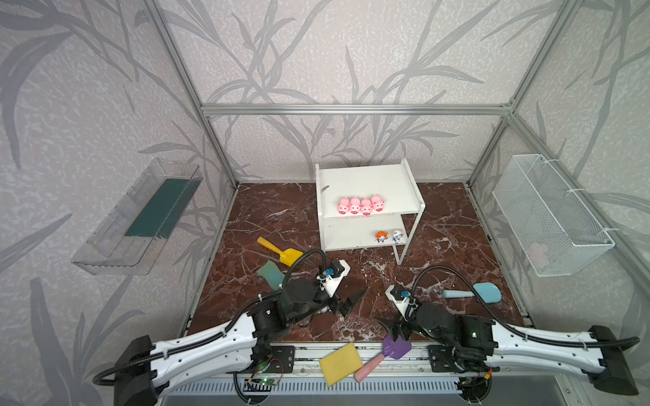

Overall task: Place and organize the plastic toys onto the shelf
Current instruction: 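Withdraw the left gripper while the right gripper reaches to the teal Doraemon figurine, then close the right gripper on the teal Doraemon figurine and lift it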

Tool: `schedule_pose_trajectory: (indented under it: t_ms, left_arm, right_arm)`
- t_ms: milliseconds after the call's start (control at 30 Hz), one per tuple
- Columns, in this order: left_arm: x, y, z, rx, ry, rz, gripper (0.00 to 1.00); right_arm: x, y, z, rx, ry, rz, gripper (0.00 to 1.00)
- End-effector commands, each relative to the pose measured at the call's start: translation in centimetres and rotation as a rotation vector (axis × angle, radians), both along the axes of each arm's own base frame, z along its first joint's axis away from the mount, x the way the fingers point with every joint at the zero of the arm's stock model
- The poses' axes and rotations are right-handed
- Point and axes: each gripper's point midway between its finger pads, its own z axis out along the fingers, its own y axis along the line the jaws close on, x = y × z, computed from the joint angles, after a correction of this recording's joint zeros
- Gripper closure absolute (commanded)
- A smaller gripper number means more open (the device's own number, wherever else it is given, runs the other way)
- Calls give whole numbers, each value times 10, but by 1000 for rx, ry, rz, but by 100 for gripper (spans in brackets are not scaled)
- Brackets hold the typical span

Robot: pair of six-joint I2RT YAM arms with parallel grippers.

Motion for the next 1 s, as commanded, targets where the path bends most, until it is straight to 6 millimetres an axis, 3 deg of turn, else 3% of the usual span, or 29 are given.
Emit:
schedule_pose_trajectory:
  t_ms: [0, 167, 300, 600, 967]
  left_arm:
    - [-9, 35, -32, 84, 97, 75, 1]
    - [-12, 79, -32, 49, 123, 200, 1]
    - [-6, 100, -29, 24, 145, 303, 1]
    - [0, 127, -15, -6, 143, 425, 1]
    - [-1, 138, -11, -63, 124, 452, 1]
  right_arm:
    - [-9, 31, 8, 50, 6, 96, 13]
    - [-8, 58, -20, -86, 16, 165, 16]
    - [-2, 82, -42, -173, -6, 212, 19]
    - [23, 125, -68, -192, 40, 283, 19]
    - [41, 148, -94, -212, 71, 393, 25]
